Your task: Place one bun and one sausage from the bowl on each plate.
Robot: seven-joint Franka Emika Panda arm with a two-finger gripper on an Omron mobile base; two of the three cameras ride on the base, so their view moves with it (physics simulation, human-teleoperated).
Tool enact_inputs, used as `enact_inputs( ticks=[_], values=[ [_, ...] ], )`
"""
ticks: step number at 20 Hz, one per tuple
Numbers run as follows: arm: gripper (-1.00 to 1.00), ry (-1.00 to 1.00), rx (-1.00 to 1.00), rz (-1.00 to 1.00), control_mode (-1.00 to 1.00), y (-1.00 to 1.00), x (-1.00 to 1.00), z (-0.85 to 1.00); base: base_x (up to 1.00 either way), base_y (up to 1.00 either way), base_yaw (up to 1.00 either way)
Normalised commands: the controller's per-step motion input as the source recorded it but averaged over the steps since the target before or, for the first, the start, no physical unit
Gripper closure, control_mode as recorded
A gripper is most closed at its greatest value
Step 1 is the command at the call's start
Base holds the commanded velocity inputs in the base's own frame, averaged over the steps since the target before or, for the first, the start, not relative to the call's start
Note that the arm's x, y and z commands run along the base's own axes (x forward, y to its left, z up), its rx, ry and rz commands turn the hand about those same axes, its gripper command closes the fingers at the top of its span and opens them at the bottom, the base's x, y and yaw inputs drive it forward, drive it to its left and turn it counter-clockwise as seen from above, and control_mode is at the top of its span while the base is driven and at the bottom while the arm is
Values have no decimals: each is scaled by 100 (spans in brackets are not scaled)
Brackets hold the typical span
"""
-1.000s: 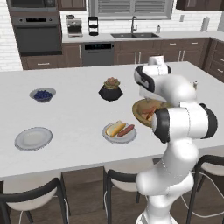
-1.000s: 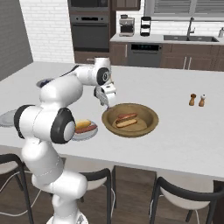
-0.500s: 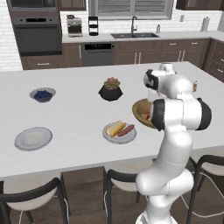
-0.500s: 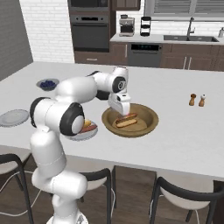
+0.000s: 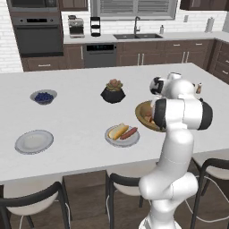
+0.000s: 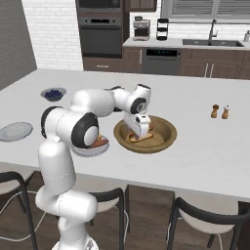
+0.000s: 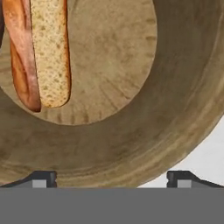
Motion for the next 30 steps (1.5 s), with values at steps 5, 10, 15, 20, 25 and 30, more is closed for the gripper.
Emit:
enact_inputs(
  ticks=[5,10,15,20,25,30],
  values=[
    [-100,-25,0,0,-100,0,17,-41,0,0,0],
    [-100,-11,0,0,-100,0,50,-38,0,0,0],
    [-100,0,0,0,-100,0,83,-1,0,0,0],
    [-100,1,0,0,-100,-6,71,-12,0,0,0],
    [-100,11,-4,0,-100,-25,20,-40,0,0,0],
    [-100,11,-2,0,-100,-25,-2,-27,0,0,0]
  ],
)
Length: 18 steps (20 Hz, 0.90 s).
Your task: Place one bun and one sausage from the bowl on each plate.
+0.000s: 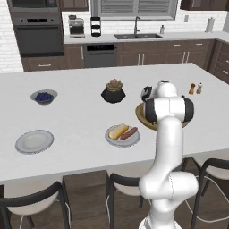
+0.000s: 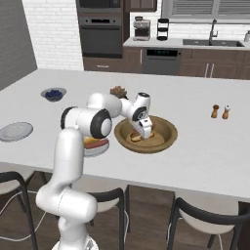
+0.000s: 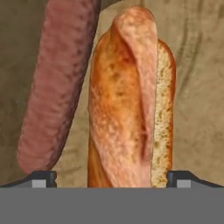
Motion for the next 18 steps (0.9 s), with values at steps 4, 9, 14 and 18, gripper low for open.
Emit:
enact_inputs(
  ticks=[4,9,14,18],
  values=[
    [100,11,-2,0,-100,-2,-3,-62,0,0,0],
    [100,-3,0,0,-100,0,-12,-17,0,0,0],
    [100,-13,5,0,-100,0,-26,36,0,0,0],
    [100,-14,5,0,-100,0,-57,84,0,0,0]
  ],
)
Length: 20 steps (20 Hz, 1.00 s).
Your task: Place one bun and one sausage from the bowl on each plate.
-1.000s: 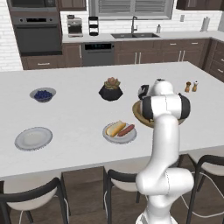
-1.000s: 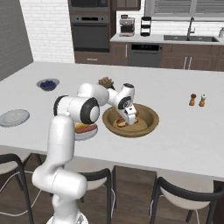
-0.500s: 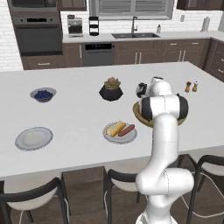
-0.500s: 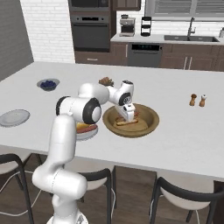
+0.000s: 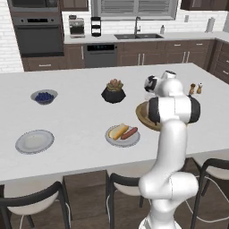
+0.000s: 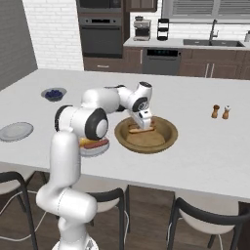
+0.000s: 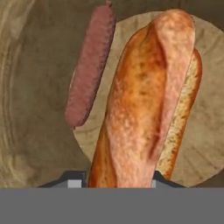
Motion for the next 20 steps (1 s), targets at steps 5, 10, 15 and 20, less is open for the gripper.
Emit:
enact_inputs(
  ticks=[5,10,15,20],
  values=[
    [100,-9,-1,6,-100,49,-88,87,0,0,0],
    [100,0,-11,15,-100,100,-95,73,0,0,0],
    [100,0,-15,27,-100,100,-100,49,0,0,0],
    [100,0,-10,24,-100,77,-99,59,0,0,0]
  ],
)
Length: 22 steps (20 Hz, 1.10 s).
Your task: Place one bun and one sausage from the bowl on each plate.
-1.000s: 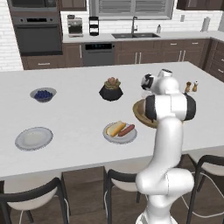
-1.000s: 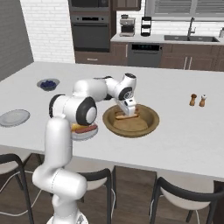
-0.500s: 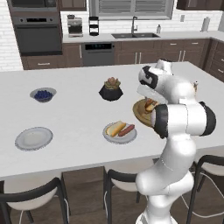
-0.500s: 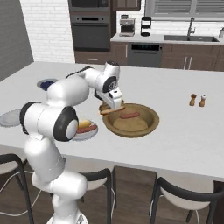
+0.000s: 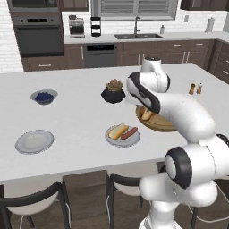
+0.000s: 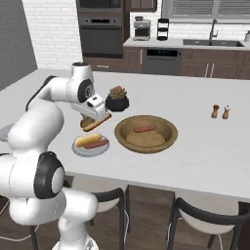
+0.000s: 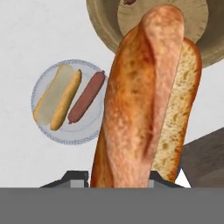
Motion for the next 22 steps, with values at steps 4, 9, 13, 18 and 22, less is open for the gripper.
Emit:
enact_inputs(
  ticks=[4,9,13,18,22],
  values=[
    [100,0,-4,9,-100,28,-69,38,0,0,0],
    [100,0,0,2,-100,13,-14,7,0,0,0],
    [100,3,-7,0,100,75,-16,0,-4,25,0],
    [100,0,0,0,100,0,0,0,-4,100,0],
    [100,0,0,0,100,0,0,0,10,100,0]
  ],
)
